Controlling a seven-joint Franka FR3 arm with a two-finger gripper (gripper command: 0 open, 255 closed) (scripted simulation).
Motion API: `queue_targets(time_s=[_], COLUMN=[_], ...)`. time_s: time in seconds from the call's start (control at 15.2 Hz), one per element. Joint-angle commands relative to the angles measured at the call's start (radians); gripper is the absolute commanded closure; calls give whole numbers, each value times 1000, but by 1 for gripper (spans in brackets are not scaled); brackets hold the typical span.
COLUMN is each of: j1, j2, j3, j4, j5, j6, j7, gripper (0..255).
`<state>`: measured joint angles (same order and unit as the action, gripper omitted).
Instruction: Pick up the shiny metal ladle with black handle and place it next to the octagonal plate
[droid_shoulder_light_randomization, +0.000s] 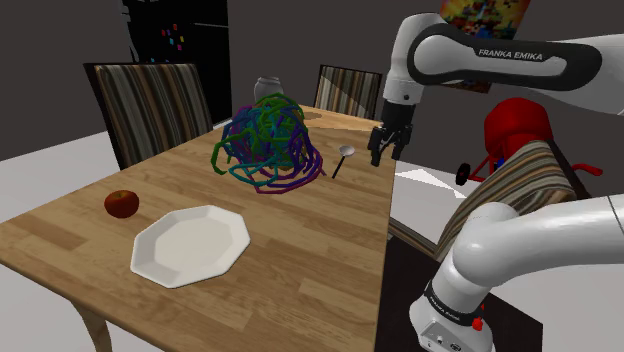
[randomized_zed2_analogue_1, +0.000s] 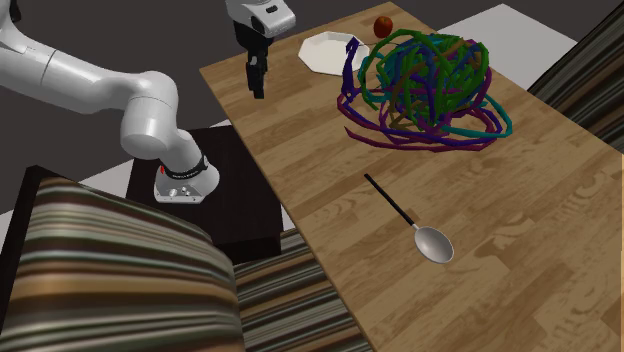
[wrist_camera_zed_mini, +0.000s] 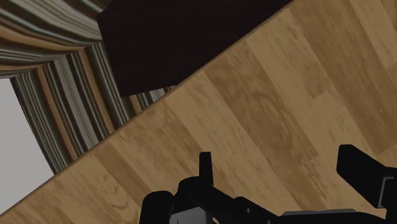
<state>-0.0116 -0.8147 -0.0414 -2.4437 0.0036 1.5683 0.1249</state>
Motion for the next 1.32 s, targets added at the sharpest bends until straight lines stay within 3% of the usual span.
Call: queue_targets(time_s=[0.0, 0.59, 1.25], j1=[0, -73, -141], j2=[0, 362, 743], j3=[0, -7, -51], j4=[0, 146, 401], j5=[0, 1, 7], j6=[0, 194, 295], j7=[0, 160, 317], gripper=[0, 0, 0])
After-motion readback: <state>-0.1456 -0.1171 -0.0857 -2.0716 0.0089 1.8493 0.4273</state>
